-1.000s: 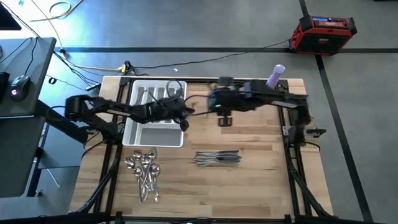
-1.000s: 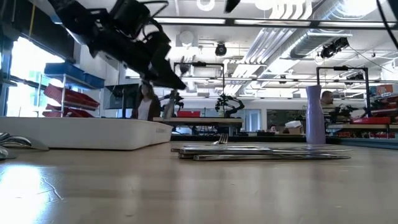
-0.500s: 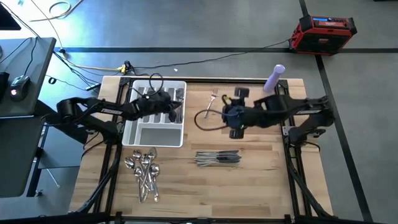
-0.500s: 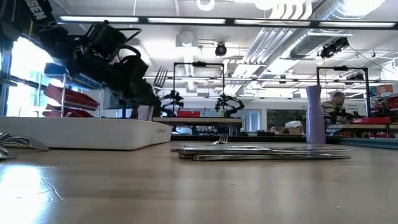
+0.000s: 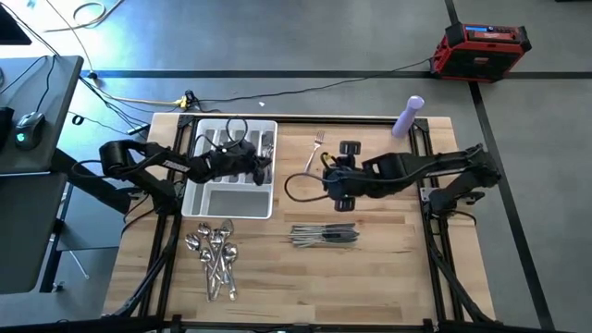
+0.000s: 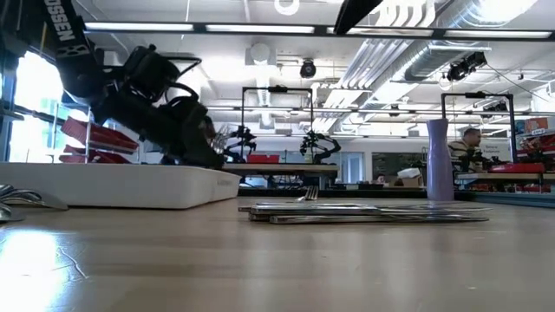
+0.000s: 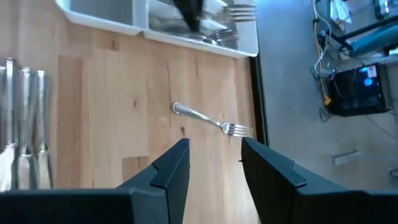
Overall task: Sort silverware
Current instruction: Put the fork in the silverware tray
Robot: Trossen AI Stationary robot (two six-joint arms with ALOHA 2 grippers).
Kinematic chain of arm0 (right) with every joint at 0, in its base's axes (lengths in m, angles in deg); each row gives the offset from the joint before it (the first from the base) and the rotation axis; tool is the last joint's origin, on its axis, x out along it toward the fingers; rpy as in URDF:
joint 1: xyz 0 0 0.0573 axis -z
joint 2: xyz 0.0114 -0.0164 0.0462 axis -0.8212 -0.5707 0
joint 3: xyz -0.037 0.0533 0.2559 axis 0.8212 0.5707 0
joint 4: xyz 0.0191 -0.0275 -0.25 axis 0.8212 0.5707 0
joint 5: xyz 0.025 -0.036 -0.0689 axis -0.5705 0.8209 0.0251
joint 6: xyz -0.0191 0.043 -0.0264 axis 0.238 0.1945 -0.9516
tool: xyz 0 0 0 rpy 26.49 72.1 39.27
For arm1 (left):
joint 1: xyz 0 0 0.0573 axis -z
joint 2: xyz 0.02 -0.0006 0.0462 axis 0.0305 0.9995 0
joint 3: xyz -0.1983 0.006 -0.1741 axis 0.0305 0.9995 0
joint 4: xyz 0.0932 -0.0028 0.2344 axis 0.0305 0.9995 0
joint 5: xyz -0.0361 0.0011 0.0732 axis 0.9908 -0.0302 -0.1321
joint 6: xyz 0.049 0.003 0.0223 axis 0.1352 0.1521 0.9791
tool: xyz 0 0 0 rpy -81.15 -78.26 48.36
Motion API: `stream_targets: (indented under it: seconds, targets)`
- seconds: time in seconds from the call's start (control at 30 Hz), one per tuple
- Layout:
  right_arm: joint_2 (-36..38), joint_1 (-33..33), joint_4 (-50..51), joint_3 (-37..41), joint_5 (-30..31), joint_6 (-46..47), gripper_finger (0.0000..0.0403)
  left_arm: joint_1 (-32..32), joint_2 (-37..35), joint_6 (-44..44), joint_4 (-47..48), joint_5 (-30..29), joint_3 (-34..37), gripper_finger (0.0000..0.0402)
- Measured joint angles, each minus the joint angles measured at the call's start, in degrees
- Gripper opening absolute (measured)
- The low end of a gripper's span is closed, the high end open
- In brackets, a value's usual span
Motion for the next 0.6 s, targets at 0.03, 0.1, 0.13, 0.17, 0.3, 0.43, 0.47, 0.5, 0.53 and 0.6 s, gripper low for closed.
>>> stream_targets:
  seconds: [0.03,0.1,0.13,0.17,0.3,0.43,0.47,0.5,0.53,0.6]
  targets:
    - [-0.1,0.5,-0.2,0.5,-0.8,0.0,0.0128,-0.1,-0.1,0.6,0.5,0.3,0.0,0.0052]
    - [-0.1,1.9,-0.9,1.6,-2.7,0.0,0.0128,-0.5,-0.2,1.2,0.6,0.4,0.0,0.0081]
    - [-0.1,2.6,-1.2,2.0,-3.5,0.0,0.0128,-0.7,-0.2,1.4,1.1,0.4,0.0,0.0095]
    - [-0.1,3.3,-1.5,2.6,-4.5,0.1,0.0128,-0.9,-0.2,1.6,1.9,0.4,0.0,0.0108]
    - [-0.1,6.0,-6.0,6.0,-6.7,-0.4,0.0128,-1.4,-0.9,2.1,3.9,0.3,0.0,0.0148]
    - [-0.1,10.7,-16.4,12.3,-10.8,1.0,0.0128,-1.7,-4.1,3.5,6.2,-1.0,0.0,0.0164]
    - [-0.1,12.4,-19.7,14.0,-11.8,3.0,0.0128,-1.7,-5.4,3.8,6.7,-1.8,0.0,0.0165]
    - [-0.1,14.3,-23.3,15.8,-12.7,4.8,0.0128,-1.7,-6.9,3.9,7.8,-2.2,-0.1,0.0165]
    - [-0.1,16.1,-26.2,17.6,-13.2,7.0,0.0128,-1.6,-8.4,4.0,9.1,-2.7,-0.1,0.0164]
    - [-0.1,19.8,-31.7,21.0,-13.6,10.2,0.0128,-1.4,-11.5,4.0,11.1,-3.2,-0.1,0.0162]
